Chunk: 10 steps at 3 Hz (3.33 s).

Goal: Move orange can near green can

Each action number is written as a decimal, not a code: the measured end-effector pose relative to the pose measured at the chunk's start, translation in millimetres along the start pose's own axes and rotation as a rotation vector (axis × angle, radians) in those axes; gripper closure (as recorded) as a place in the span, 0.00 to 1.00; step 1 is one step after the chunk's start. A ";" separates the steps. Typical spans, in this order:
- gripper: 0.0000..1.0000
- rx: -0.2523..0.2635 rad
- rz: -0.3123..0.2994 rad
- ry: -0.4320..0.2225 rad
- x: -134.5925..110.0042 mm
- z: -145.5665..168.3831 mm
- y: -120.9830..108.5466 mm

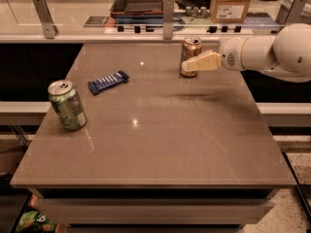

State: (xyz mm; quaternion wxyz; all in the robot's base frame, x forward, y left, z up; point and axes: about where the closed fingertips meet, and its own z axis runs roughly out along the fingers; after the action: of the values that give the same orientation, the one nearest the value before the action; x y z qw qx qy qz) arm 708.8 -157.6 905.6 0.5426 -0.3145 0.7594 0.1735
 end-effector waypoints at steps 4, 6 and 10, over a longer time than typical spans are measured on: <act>0.16 -0.073 0.042 -0.056 0.4 56.8 -9.2; 0.64 -0.082 0.043 -0.056 0.4 61.4 -5.0; 1.00 -0.182 0.022 -0.031 -16.5 67.5 12.5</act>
Offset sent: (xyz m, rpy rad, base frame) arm 0.0565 0.0193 -0.0163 0.0710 -0.0040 0.0322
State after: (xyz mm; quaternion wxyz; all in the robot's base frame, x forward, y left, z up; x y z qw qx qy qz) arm 752.2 -102.7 896.3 0.5215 -0.3514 0.7353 0.2527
